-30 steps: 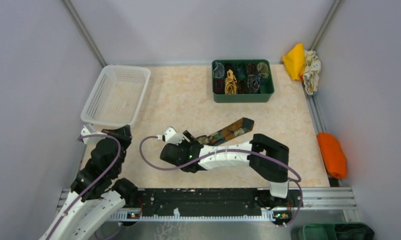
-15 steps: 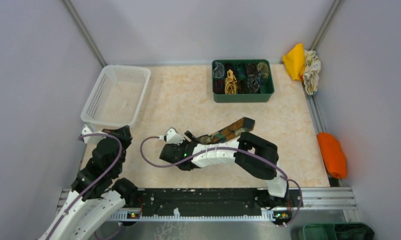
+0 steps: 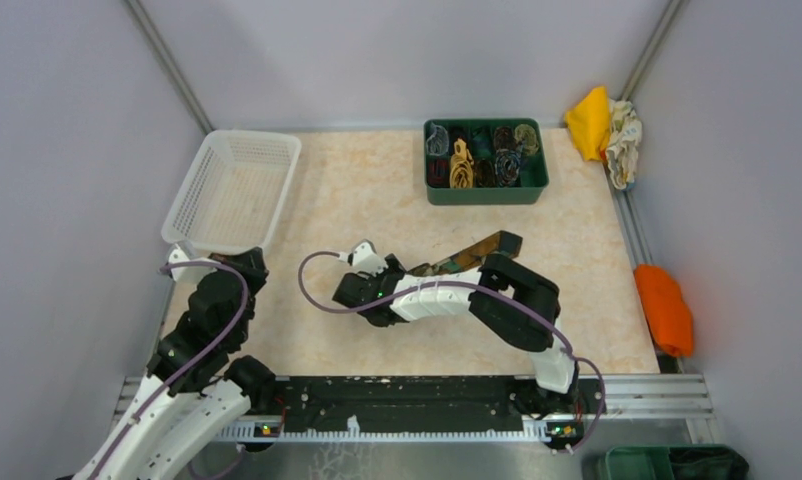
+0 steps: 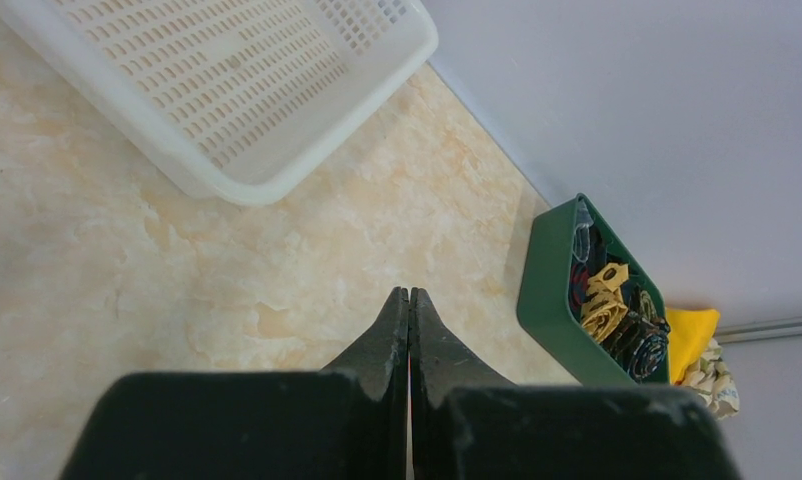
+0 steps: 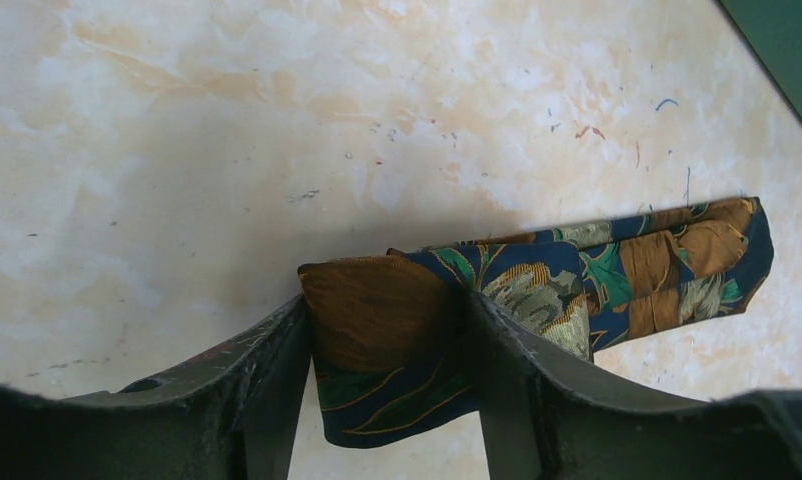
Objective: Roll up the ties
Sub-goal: Roll the tie at the center of the board.
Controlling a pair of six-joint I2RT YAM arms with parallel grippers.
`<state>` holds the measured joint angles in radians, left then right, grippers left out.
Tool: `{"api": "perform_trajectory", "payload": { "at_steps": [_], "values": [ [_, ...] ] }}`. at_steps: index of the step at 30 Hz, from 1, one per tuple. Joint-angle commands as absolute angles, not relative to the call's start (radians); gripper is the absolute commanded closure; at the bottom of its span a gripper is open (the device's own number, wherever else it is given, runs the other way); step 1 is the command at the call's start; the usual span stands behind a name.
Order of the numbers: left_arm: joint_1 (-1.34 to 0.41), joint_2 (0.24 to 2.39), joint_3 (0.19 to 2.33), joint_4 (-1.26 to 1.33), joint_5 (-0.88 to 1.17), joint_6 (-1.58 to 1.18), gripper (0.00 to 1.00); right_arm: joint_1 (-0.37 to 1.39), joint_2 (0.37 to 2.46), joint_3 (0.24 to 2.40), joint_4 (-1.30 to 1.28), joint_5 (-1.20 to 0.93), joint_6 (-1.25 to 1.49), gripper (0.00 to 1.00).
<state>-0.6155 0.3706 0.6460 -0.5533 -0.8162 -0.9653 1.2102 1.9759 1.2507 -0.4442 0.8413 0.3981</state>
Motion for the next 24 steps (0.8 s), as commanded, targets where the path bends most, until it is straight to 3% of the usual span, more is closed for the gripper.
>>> {"api": "perform_trajectory", "payload": {
  "at_steps": [1, 12, 24],
  "values": [
    [-0.62, 0.377, 0.643, -0.531, -0.815, -0.957, 1.0, 1.186, 1.992, 1.25, -0.516, 0.863, 0.461, 0.45],
    [-0.62, 0.346, 0.671, -0.566, -0.838, -0.951, 1.0, 1.178, 1.921, 1.254, -0.347, 0.707, 0.392, 0.67],
    [-0.621, 0.311, 0.705, -0.54, -0.821, -0.874, 1.0, 1.173, 1.727, 1.202, -0.12, 0.285, 0.624, 0.68]
  ]
}}
